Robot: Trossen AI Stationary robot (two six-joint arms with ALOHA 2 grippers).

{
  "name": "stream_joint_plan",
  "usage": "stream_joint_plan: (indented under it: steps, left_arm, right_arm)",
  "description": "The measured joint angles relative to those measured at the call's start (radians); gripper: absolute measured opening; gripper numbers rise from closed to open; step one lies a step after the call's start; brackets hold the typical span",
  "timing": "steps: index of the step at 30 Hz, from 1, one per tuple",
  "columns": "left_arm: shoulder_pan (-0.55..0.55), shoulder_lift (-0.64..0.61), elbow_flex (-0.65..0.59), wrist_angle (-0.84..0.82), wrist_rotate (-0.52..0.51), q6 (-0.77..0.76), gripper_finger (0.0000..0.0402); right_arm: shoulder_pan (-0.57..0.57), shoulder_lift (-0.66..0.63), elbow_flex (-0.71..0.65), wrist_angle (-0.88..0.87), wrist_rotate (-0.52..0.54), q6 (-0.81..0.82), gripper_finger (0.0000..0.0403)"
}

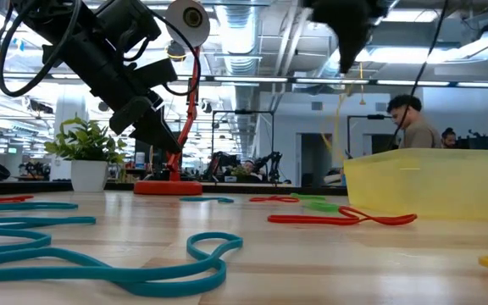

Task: Pick and place items into bin
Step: Put the yellow rubber band into the yellow bin

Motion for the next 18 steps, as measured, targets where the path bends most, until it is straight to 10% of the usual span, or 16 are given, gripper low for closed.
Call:
stream_joint_plan:
  steps: [18]
  left_arm:
    - [0.0,0.0,0.0,-0.006,0.0,-0.011,0.0119]
  right_arm:
    - [0.055,-0.246,-0.487,0.094,-0.088,0.369,0.0]
